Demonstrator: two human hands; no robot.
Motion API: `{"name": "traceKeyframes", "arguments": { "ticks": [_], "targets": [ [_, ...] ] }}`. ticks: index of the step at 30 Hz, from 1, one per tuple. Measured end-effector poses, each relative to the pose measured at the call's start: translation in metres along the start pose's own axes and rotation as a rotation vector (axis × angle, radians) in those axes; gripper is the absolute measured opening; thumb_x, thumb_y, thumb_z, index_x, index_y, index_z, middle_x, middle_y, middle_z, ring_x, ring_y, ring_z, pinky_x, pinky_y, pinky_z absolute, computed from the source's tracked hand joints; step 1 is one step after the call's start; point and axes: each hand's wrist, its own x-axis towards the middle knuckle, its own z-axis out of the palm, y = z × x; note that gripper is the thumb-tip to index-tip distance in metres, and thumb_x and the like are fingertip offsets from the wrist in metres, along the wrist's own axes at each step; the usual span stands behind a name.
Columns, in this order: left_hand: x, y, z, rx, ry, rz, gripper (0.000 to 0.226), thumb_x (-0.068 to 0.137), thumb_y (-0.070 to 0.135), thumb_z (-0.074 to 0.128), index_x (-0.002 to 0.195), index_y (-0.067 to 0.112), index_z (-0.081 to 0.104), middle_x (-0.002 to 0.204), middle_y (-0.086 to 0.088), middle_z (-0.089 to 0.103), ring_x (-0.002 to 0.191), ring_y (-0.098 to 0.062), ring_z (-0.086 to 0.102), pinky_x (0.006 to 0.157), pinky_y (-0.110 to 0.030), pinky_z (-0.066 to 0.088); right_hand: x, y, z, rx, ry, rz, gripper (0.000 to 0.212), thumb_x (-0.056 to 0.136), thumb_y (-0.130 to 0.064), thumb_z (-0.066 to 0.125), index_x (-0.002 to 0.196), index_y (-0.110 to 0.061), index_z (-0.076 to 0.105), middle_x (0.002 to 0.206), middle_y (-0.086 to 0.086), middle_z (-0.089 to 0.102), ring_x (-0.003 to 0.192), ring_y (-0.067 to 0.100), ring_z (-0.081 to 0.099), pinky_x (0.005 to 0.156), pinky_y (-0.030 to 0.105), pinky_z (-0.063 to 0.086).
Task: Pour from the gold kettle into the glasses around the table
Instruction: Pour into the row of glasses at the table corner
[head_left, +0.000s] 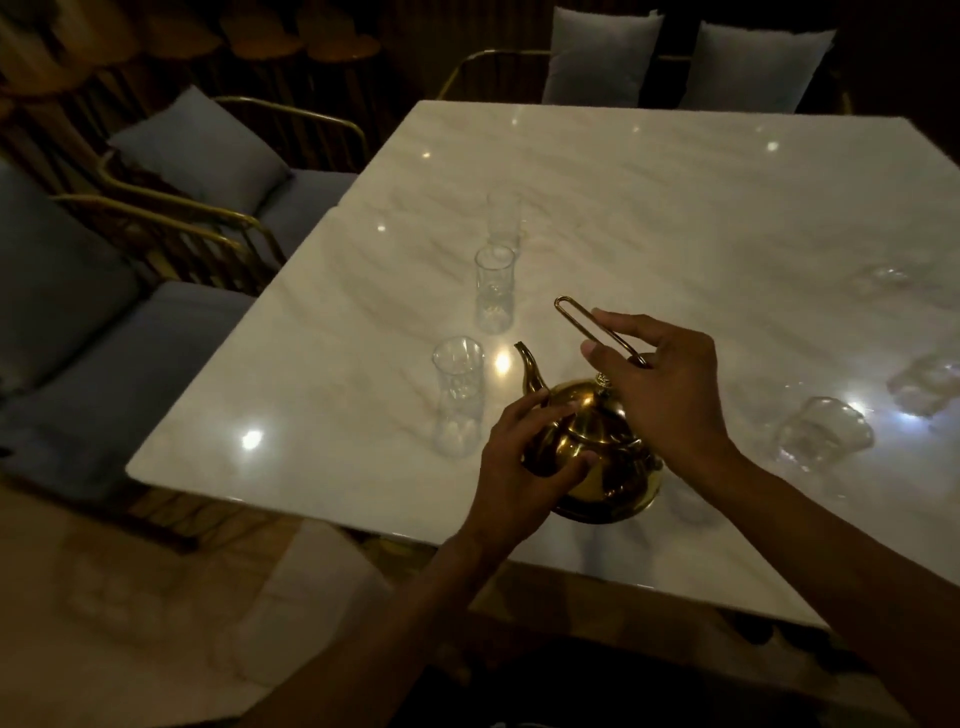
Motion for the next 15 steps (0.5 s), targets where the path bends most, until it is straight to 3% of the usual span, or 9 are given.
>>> {"name": "traceKeyframes", "arguments": {
  "ticks": [4,6,8,11,15],
  "targets": [
    [0.008,-0.019,-0.035,-0.018,-0.071,0.012,0.05,0.077,0.042,0.073,0.125,0.037,0.057,0.14,0.008,0.05,0.129,0.003,0.042,0.101,-0.008,0.038,-0.006,-0.011,0.034,-0.005,0.071,0.055,0.032,0.082,-0.02,0.075,0.114,-0.02,0.071,0.119,-0.007,0.068,0.108,0.016,0.066,0.092,0.036,0.054],
    [0.012,-0.028,-0.052,-0.028,-0.107,0.023,0.049,0.077,0.045,0.071,0.124,0.038,0.057,0.14,0.006,0.05,0.129,-0.001,0.044,0.101,-0.006,0.037,-0.009,-0.017,0.051,-0.02,0.11,0.079,0.032,0.082,-0.02,0.075,0.114,-0.022,0.071,0.118,-0.012,0.067,0.106,0.01,0.065,0.092,0.032,0.053],
    [0.016,-0.034,-0.068,-0.044,-0.149,0.03,0.05,0.077,0.046,0.07,0.124,0.036,0.057,0.14,0.007,0.049,0.13,-0.004,0.044,0.101,-0.006,0.038,-0.012,-0.024,0.066,-0.038,0.147,0.084,0.033,0.082,-0.021,0.074,0.114,-0.024,0.07,0.113,-0.017,0.066,0.093,0.007,0.066,0.085,0.025,0.053],
    [0.017,-0.041,-0.088,-0.058,-0.207,0.011,0.052,0.077,0.049,0.069,0.125,0.036,0.057,0.139,0.011,0.047,0.131,-0.006,0.043,0.104,-0.017,0.042,-0.019,-0.033,0.085,-0.045,0.181,0.086,0.031,0.083,-0.021,0.074,0.113,-0.026,0.069,0.112,-0.012,0.069,0.072,-0.003,0.058,0.08,0.026,0.053],
    [0.015,-0.045,-0.108,-0.106,-0.216,0.022,0.051,0.078,0.043,0.072,0.125,0.027,0.061,0.137,0.008,0.051,0.13,-0.006,0.045,0.106,-0.032,0.047,-0.022,-0.043,0.104,-0.077,0.205,0.121,0.03,0.082,-0.021,0.075,0.111,-0.023,0.072,0.105,0.0,0.074,0.067,-0.007,0.049,0.076,0.029,0.05]
  ]
}}
